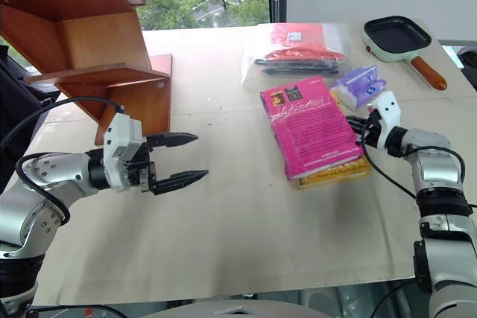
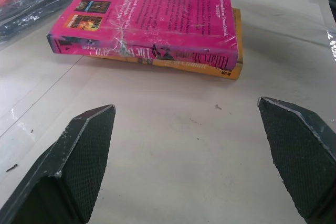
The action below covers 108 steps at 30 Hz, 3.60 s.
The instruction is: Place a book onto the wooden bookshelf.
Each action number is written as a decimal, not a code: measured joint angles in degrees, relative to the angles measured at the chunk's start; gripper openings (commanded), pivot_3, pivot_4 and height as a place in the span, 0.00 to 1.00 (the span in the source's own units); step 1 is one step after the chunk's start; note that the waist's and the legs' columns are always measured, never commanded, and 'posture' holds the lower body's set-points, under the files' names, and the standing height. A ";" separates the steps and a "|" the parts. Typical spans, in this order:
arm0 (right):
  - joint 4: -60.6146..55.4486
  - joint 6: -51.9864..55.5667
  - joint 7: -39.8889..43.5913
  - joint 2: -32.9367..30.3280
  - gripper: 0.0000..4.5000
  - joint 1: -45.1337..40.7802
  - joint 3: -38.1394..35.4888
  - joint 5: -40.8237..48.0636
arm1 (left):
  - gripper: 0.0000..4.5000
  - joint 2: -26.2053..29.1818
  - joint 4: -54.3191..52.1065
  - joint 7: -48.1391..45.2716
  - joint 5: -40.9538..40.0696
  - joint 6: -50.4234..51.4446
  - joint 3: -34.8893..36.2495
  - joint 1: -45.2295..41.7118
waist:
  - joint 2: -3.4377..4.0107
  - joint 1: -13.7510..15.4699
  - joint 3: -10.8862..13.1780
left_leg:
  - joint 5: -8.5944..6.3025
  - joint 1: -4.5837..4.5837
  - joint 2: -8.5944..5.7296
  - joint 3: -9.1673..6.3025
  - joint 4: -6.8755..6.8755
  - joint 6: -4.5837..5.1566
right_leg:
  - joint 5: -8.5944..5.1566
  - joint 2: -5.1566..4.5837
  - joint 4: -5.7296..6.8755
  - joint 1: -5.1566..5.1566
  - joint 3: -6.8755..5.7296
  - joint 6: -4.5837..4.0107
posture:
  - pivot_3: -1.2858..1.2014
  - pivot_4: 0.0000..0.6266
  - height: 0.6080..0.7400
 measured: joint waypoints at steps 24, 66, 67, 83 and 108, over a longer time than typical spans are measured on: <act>-23.92 10.92 7.67 -14.19 0.69 20.97 -14.31 12.72 | 1.00 -21.59 15.01 18.62 -8.86 18.82 -2.84 -8.19 | 0.00 1.75 0.00 | -0.02 -0.08 0.03 -0.12 0.24 -0.01 | 0.04 0.07 0.13 0.04 -0.16 -0.02 | 0.52 0.24 1.00; -46.29 11.69 2.55 -4.27 1.00 39.74 -30.81 34.16 | 0.02 -31.77 9.59 28.40 -3.99 23.09 -5.85 -36.66 | -0.84 1.77 0.25 | 0.01 0.10 0.14 0.17 0.57 -0.36 | 0.04 0.13 0.49 0.19 0.01 -0.02 | 0.52 0.24 1.00; -43.59 10.86 4.41 -4.80 1.00 37.50 -29.46 33.63 | 0.02 -28.63 7.37 27.60 0.12 18.78 -8.44 -36.24 | -0.86 1.63 0.26 | 0.02 0.15 0.14 0.23 0.54 -0.35 | 0.04 0.14 0.49 0.20 0.07 -0.02 | 0.52 0.24 1.00; -7.16 4.03 23.16 -5.70 1.00 -1.23 -14.41 27.24 | 0.02 15.59 -3.97 25.09 57.09 -14.30 -13.13 -28.70 | -0.85 1.21 0.71 | 0.05 -0.12 0.39 0.29 0.05 -0.16 | 0.18 0.39 -0.07 -0.16 0.09 -0.21 | 0.52 0.24 1.00; -3.15 13.22 28.56 0.92 1.00 -11.95 -9.90 27.70 | 0.02 25.09 0.11 5.63 64.67 -0.77 4.17 -11.52 | -0.75 -0.12 0.79 | 0.08 -0.76 0.40 0.31 0.20 -0.26 | 0.19 0.37 0.65 -1.05 0.10 -0.25 | 0.52 0.24 1.00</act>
